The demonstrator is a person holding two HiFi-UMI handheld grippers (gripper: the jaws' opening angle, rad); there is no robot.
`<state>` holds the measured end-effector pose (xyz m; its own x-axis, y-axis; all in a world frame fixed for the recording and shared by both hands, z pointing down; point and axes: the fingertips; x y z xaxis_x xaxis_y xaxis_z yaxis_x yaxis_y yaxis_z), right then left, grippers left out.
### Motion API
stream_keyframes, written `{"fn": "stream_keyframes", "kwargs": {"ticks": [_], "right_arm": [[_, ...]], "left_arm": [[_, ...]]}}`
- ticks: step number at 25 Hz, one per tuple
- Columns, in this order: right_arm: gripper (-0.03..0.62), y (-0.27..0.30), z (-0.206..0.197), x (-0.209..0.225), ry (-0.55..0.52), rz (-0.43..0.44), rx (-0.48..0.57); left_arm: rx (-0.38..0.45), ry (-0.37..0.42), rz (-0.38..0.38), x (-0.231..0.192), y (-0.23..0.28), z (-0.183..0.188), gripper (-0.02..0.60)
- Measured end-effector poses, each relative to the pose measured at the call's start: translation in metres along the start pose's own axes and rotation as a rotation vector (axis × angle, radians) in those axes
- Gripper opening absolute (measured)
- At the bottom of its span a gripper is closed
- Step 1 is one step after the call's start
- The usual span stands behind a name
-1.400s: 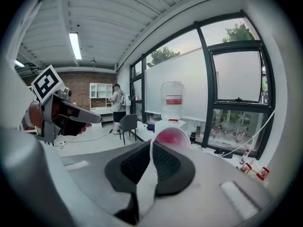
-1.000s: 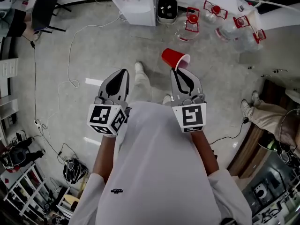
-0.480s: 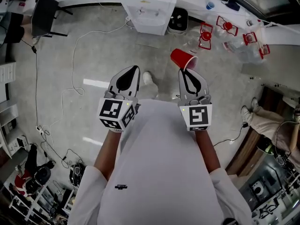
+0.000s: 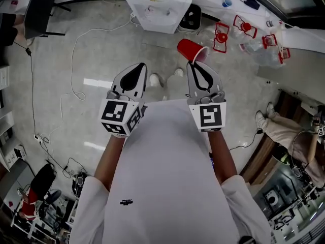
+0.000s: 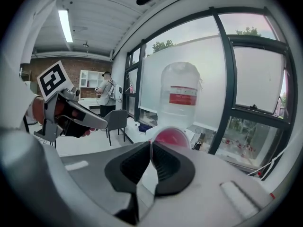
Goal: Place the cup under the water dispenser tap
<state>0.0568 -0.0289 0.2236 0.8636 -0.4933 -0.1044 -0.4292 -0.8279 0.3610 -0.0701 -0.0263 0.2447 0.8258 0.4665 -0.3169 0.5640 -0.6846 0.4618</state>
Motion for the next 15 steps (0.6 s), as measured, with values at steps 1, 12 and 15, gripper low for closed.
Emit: {"fn": "stream_keyframes", "kwargs": {"ticks": [1, 12, 15], "right_arm": [[0.028, 0.003, 0.001, 0.003, -0.006, 0.002, 0.008], [0.028, 0.041, -0.024, 0.022, -0.050, 0.081, -0.023], [0.026, 0.054, -0.034, 0.021, -0.082, 0.102, -0.037]], "left_arm": [[-0.003, -0.008, 0.002, -0.002, 0.004, 0.001, -0.002], [-0.030, -0.038, 0.031, -0.010, 0.035, -0.008, -0.002], [-0.053, -0.038, 0.037, -0.018, 0.049, -0.024, -0.002]]}}
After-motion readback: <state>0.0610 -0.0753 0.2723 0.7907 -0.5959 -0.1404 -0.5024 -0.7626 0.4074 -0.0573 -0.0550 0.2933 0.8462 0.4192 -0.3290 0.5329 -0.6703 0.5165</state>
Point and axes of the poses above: the fingertips, and each gripper's own axes: y forward along the fingers, x to its right, z out of its top
